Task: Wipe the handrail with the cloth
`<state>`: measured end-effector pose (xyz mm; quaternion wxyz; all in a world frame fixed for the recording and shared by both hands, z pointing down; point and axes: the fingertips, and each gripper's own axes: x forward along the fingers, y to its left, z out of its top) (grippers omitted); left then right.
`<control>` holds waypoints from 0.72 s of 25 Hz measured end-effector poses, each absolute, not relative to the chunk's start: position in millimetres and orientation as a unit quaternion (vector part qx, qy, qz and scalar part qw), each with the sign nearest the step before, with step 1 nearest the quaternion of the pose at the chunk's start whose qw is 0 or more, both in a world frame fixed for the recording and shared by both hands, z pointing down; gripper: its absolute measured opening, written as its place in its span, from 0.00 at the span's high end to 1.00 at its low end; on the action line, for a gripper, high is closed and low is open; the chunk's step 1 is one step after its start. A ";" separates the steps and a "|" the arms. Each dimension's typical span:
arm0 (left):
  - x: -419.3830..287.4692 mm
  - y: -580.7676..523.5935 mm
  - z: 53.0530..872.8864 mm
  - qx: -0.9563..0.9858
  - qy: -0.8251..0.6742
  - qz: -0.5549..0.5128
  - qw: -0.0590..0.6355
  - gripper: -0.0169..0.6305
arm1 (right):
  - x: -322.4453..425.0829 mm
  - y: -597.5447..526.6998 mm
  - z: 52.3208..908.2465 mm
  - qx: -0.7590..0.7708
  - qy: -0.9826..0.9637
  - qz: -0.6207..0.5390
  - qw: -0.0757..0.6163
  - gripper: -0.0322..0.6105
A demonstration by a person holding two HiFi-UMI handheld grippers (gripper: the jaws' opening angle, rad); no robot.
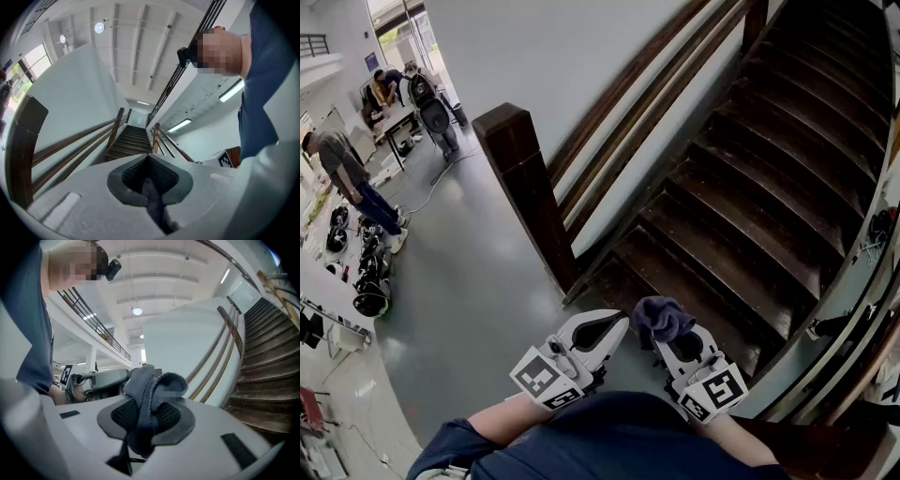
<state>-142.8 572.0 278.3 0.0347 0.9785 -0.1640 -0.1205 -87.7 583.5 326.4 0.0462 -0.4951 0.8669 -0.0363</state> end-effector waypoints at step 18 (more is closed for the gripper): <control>-124.1 577.3 284.0 0.975 -0.192 -0.110 0.029 0.97 | -70.8 585.4 330.7 -0.471 0.879 -0.041 0.058 0.80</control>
